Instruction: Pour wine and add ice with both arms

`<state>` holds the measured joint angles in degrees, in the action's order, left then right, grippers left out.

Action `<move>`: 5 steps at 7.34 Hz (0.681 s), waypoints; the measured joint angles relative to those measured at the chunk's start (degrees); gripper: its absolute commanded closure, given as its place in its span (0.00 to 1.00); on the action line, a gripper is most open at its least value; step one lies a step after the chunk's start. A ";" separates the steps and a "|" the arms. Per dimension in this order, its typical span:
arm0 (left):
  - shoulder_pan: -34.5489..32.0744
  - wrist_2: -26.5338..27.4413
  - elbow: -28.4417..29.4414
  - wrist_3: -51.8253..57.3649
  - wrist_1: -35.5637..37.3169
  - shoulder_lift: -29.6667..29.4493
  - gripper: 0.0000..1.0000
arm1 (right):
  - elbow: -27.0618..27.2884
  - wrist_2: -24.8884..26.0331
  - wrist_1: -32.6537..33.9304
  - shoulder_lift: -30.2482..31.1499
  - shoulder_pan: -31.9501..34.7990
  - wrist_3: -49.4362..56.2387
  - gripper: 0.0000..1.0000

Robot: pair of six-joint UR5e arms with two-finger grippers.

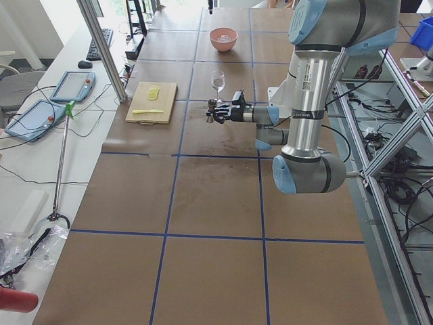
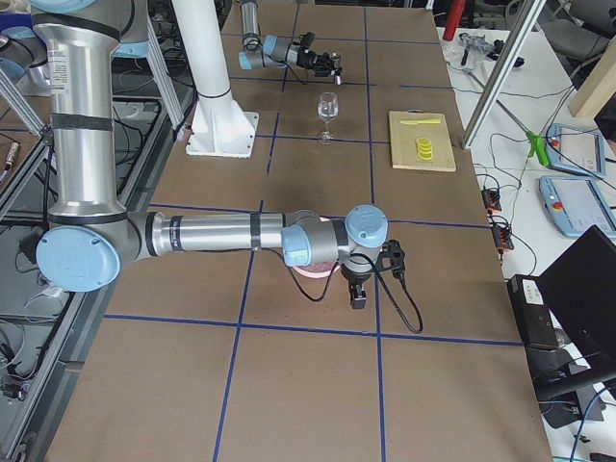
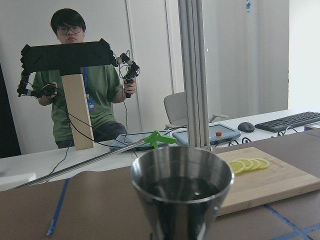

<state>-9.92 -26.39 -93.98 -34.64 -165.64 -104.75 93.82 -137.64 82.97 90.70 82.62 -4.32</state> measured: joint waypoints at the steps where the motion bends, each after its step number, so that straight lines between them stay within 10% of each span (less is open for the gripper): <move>1: -0.14 -0.59 -0.74 0.01 1.34 -2.18 1.00 | 0.01 0.00 0.02 0.00 0.00 -0.02 0.00; 5: 0.17 -1.29 -6.50 1.90 13.51 -5.78 1.00 | -0.17 0.08 0.00 -0.16 0.00 0.02 0.00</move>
<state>-9.75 -27.67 -100.48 -32.75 -152.13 -110.53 93.65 -137.55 82.97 90.55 82.62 -4.31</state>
